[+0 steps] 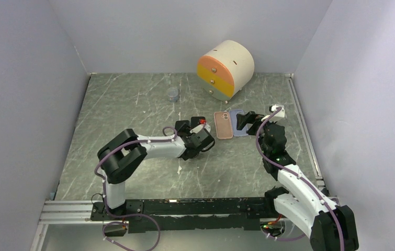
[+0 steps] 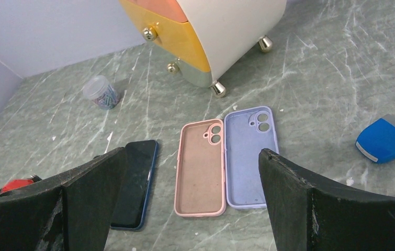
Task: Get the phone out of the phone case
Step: Place the phone at the center of the board.
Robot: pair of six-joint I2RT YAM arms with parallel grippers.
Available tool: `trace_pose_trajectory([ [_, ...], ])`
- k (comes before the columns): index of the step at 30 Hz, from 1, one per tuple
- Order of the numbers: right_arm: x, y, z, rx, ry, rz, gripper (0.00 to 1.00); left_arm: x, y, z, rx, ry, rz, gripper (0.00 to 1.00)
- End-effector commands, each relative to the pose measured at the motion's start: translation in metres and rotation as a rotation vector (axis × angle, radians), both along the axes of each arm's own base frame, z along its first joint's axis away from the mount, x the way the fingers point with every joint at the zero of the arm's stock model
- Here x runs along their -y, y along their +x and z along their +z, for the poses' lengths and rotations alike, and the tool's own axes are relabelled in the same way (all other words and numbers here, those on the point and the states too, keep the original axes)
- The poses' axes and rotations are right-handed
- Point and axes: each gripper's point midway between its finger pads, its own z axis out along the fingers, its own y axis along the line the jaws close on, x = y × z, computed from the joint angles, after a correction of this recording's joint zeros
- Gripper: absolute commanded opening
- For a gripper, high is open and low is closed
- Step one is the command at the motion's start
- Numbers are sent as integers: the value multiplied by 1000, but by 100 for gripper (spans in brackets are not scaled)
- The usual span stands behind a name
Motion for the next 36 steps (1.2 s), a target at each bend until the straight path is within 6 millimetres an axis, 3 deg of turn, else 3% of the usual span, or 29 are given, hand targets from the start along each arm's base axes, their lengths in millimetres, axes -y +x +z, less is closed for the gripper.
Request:
trace_pose_trajectory([
  [1, -1, 3, 11, 34, 12, 1, 99, 20, -6, 10, -66, -230, -31, 80],
  [7, -1, 5, 8, 22, 4, 2, 98, 29, -22, 28, -156, -493, -78, 87],
  [13, 0, 5, 7, 16, 5, -3, 98, -4, -4, 46, -174, -748, 76, 87],
  [16, 1, 5, 6, 12, 4, -9, 98, -17, 5, 44, -210, -874, 155, 86],
  [22, 3, 4, 7, 15, -1, -15, 98, -22, 13, 34, -304, -1059, 247, 85],
  [31, 5, 2, 10, 36, 4, -25, 98, -9, 13, 13, -393, -1165, 296, 83],
  [36, 5, 1, 11, 37, 5, -25, 97, -2, 23, 11, -390, -1186, 298, 83],
])
